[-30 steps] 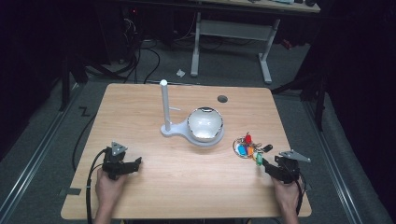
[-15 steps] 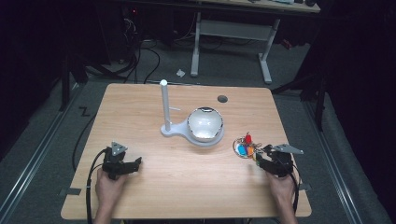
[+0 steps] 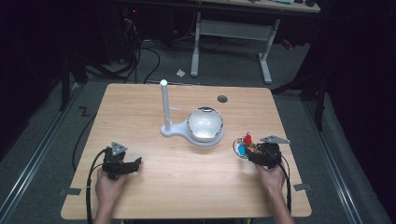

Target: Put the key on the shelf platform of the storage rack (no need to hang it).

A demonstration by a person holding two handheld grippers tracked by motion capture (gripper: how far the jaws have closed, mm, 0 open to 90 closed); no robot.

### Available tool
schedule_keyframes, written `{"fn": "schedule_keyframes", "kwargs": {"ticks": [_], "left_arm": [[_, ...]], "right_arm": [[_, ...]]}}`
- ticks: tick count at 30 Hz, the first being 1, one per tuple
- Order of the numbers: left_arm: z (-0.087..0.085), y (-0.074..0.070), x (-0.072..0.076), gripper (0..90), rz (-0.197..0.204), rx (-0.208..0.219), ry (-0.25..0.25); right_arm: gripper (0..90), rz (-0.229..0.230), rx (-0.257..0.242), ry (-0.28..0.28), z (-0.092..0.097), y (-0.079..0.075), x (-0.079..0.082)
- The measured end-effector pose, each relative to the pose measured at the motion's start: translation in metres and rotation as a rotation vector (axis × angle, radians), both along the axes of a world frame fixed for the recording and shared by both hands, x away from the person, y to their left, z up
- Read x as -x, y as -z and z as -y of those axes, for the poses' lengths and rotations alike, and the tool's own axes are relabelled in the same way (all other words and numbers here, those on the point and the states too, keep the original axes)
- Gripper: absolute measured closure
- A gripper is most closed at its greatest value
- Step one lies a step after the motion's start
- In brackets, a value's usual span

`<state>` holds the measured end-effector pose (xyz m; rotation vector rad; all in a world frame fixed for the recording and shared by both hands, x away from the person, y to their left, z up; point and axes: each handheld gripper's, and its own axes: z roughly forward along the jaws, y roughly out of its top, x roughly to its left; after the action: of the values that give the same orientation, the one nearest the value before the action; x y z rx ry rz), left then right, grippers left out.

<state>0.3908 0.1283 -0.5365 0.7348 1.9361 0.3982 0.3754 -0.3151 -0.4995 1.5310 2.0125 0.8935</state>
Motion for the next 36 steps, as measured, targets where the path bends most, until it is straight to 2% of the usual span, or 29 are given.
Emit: {"fn": "schedule_keyframes", "kwargs": {"ticks": [3,9,11,15,22,28,30,33,34,35,36], "left_arm": [[0.000,0.000,0.000,18.4,0.000,0.000,0.001],[0.000,0.000,0.000,18.4,0.000,0.000,0.001],[0.000,0.000,0.000,18.4,0.000,0.000,0.001],[0.000,0.000,0.000,18.4,0.000,-0.001,0.001],[0.000,0.000,0.000,18.4,0.000,0.001,0.000],[0.000,0.000,0.000,18.3,0.000,0.001,0.000],[0.000,0.000,0.000,18.4,-0.001,0.001,0.000],[0.000,0.000,0.000,18.4,0.000,0.000,0.000],[0.000,0.000,0.000,18.4,0.000,0.000,0.000],[0.000,0.000,0.000,18.3,-0.001,0.001,0.000],[0.000,0.000,0.000,18.3,0.000,0.000,0.000]], "right_arm": [[38.1,-0.014,0.009,-0.005,-0.007,0.002,-0.008],[36.2,-0.013,0.022,0.006,-0.012,0.005,-0.018],[35.7,-0.034,0.028,0.018,-0.014,0.007,-0.024],[35.7,-0.048,0.032,0.017,-0.016,0.010,-0.029],[36.9,-0.085,0.007,0.015,-0.018,0.020,-0.039],[39.6,-0.076,0.007,0.028,-0.017,0.023,-0.042],[44.9,-0.060,0.030,0.029,-0.018,0.024,-0.043],[50.3,-0.054,0.033,0.025,-0.018,0.024,-0.043],[53.1,-0.052,0.034,0.018,-0.018,0.024,-0.042],[60.4,-0.053,0.031,-0.002,-0.017,0.023,-0.042],[61.5,-0.054,0.031,-0.009,-0.017,0.023,-0.042]]}}
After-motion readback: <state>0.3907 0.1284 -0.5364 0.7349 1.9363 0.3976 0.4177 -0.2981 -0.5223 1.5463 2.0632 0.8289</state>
